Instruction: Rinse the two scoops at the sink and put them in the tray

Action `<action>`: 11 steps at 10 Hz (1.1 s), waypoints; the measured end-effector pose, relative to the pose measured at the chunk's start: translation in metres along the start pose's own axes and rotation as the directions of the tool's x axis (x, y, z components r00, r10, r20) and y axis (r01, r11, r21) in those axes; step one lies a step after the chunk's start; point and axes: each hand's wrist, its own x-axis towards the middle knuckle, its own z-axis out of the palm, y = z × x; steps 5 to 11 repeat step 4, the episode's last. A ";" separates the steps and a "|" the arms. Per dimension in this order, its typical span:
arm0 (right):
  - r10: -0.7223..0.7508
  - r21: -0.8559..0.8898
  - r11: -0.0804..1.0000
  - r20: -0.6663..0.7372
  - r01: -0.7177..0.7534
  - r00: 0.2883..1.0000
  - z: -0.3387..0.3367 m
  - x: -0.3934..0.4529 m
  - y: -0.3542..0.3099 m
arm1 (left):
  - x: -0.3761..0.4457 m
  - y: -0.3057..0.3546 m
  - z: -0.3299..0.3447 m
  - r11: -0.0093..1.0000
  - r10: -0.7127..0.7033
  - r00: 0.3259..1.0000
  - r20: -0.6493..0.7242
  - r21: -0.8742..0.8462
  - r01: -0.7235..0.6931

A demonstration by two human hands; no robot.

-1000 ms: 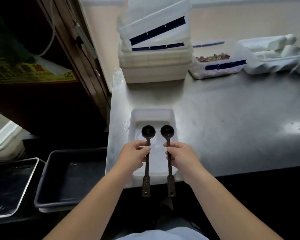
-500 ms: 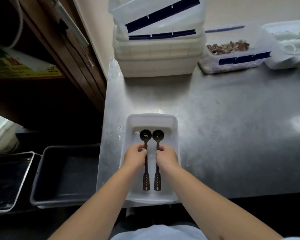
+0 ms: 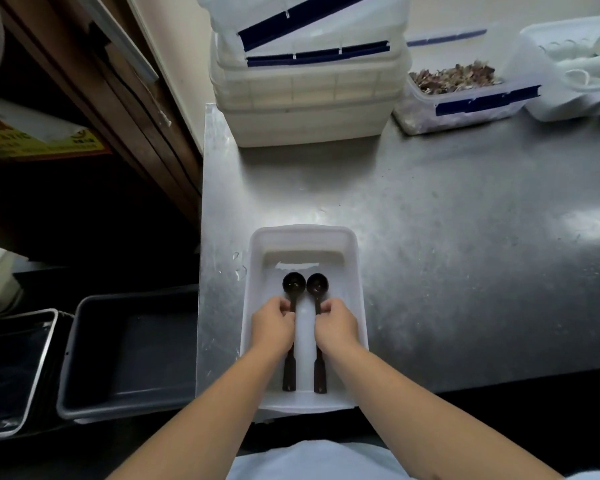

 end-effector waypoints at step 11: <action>-0.103 -0.034 0.994 0.082 0.106 0.991 -0.015 -0.041 -0.012 | -0.041 0.011 -0.040 0.951 0.244 0.957 0.156 0.155 -0.267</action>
